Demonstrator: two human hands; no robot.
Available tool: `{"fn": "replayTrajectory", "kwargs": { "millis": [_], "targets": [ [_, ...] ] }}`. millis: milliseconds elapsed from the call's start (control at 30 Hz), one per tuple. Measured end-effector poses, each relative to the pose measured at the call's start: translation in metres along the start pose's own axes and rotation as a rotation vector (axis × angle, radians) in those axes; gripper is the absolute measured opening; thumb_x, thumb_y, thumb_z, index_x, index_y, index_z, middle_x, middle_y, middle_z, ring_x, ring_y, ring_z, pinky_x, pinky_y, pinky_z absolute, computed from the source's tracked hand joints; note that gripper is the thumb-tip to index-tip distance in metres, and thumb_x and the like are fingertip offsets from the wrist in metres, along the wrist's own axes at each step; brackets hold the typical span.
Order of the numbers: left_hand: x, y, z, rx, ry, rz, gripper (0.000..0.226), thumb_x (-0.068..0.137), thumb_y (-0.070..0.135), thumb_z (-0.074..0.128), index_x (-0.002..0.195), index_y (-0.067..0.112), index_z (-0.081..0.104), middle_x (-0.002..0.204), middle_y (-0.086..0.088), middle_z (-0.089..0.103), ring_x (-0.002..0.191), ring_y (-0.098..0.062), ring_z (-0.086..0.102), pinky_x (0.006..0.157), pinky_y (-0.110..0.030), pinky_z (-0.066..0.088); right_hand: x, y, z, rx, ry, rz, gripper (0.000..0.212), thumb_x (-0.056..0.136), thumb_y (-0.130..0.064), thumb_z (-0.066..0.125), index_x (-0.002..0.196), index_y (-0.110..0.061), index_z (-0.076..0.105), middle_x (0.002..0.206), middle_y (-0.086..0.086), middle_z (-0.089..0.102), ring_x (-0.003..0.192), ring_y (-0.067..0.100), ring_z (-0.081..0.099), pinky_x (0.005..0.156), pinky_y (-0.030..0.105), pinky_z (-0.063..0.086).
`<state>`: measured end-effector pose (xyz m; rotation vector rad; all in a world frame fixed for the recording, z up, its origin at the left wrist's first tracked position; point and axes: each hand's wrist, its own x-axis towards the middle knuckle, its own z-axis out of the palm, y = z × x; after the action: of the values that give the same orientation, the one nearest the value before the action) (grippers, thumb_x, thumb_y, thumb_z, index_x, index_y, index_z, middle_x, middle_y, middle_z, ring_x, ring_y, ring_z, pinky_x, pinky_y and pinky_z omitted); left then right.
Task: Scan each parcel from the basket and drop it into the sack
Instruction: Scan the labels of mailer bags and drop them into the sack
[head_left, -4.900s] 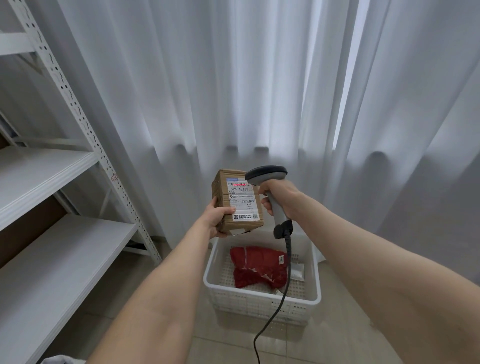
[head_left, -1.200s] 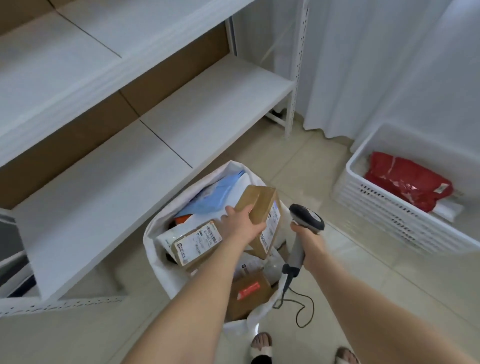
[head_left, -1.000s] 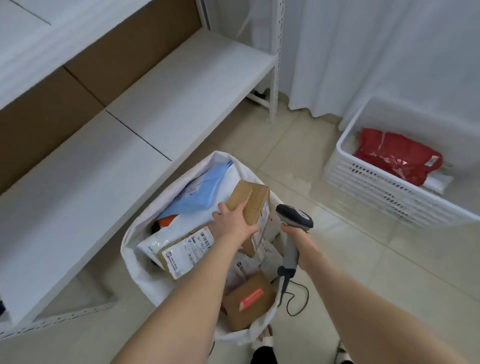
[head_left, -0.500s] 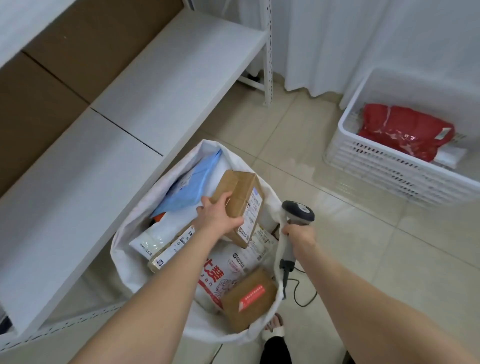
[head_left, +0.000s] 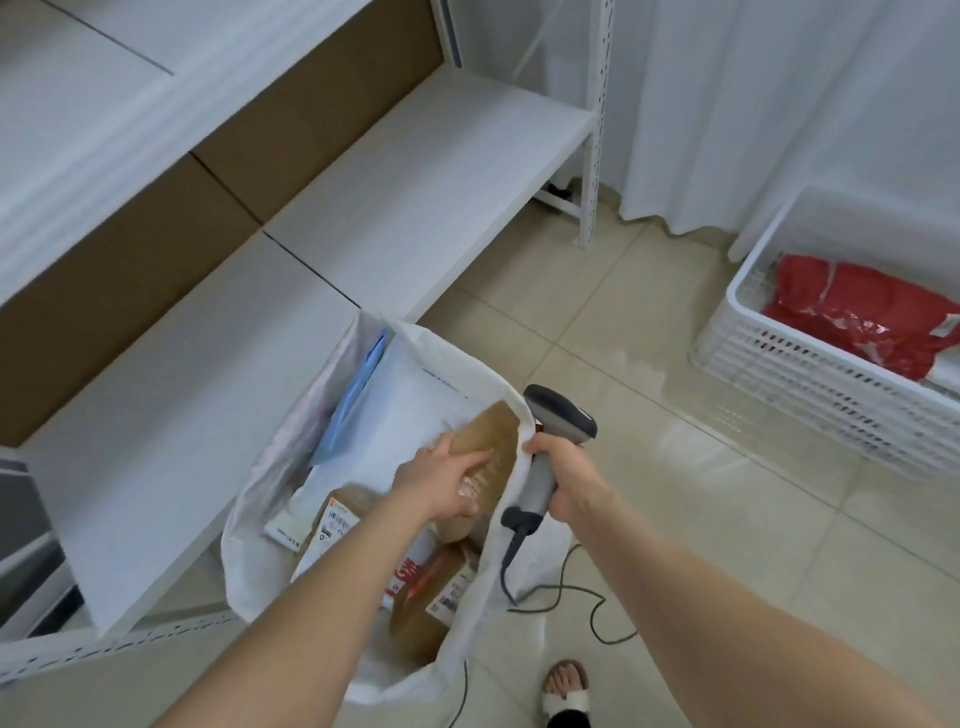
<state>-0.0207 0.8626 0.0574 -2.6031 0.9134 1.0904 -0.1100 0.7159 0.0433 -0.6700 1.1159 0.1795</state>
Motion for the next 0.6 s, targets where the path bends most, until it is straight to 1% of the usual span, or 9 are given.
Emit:
{"fn": "replayTrajectory", "kwargs": {
  "millis": [100,133,200,267,333,433,500,600],
  "targets": [
    [0.020,0.010,0.022,-0.035,0.088,0.003,0.068,0.086,0.031,0.064,0.141,0.051,0.031,0.156,0.005,0.012,0.128,-0.029,0.037,0.100,-0.042,0.044,0.003,0.001,0.006,-0.005,0.010,-0.002,0.018,0.082,-0.003,0.066,0.098,-0.009,0.060,0.090,0.013,0.064,0.080,0.027,0.061,0.084,0.047,0.055],
    [0.029,0.011,0.025,-0.080,0.093,0.000,0.065,0.087,0.030,0.062,0.140,0.052,0.032,0.155,0.007,0.015,0.128,-0.029,0.038,0.100,-0.043,0.043,0.006,0.000,0.004,-0.004,0.024,-0.003,0.022,0.082,-0.004,0.066,0.102,-0.009,0.059,0.092,0.013,0.063,0.080,0.027,0.061,0.080,0.045,0.056],
    [0.045,0.016,0.030,-0.185,0.086,-0.026,0.060,0.088,0.033,0.057,0.138,0.056,0.032,0.153,0.007,0.022,0.125,-0.030,0.040,0.099,-0.046,0.044,0.010,-0.002,-0.002,0.011,0.055,-0.013,0.034,0.081,-0.005,0.066,0.113,-0.009,0.057,0.097,0.014,0.063,0.082,0.028,0.061,0.067,0.040,0.054],
    [0.059,0.027,0.038,-0.170,0.090,-0.008,0.060,0.088,0.034,0.057,0.134,0.061,0.030,0.151,0.006,0.024,0.124,-0.031,0.042,0.098,-0.049,0.043,0.015,-0.005,-0.011,0.023,0.096,-0.025,0.042,0.081,-0.004,0.066,0.120,-0.008,0.054,0.102,0.016,0.062,0.084,0.028,0.061,0.063,0.038,0.051],
    [0.068,0.045,0.046,-0.131,0.099,0.037,0.058,0.089,0.031,0.055,0.132,0.062,0.029,0.152,0.005,0.022,0.124,-0.033,0.040,0.100,-0.053,0.040,0.019,-0.007,-0.022,0.020,0.149,-0.028,0.044,0.081,-0.005,0.066,0.123,-0.009,0.052,0.104,0.016,0.062,0.084,0.029,0.060,0.063,0.039,0.051],
    [0.076,0.067,0.049,-0.118,0.147,0.101,0.058,0.093,0.027,0.052,0.138,0.055,0.029,0.155,0.001,0.017,0.132,-0.035,0.033,0.107,-0.054,0.034,0.019,-0.014,-0.042,0.027,0.194,-0.062,0.036,0.083,-0.002,0.064,0.118,-0.006,0.054,0.093,0.014,0.061,0.080,0.027,0.059,0.064,0.039,0.051],
    [0.072,0.074,0.043,-0.143,0.135,0.147,0.064,0.094,0.025,0.054,0.144,0.050,0.023,0.156,0.001,0.014,0.137,-0.033,0.028,0.109,-0.051,0.035,0.018,-0.016,-0.053,0.009,0.231,-0.079,0.036,0.085,-0.001,0.064,0.118,-0.006,0.052,0.091,0.013,0.059,0.079,0.026,0.058,0.068,0.041,0.050],
    [0.053,0.073,0.038,-0.301,0.112,0.096,0.082,0.089,0.031,0.063,0.149,0.045,0.009,0.158,0.001,0.011,0.138,-0.029,0.031,0.107,-0.047,0.040,0.014,-0.010,-0.061,-0.002,0.255,-0.081,0.038,0.087,-0.003,0.064,0.122,-0.005,0.050,0.091,0.013,0.057,0.078,0.026,0.057,0.074,0.042,0.048]
  ]
}}
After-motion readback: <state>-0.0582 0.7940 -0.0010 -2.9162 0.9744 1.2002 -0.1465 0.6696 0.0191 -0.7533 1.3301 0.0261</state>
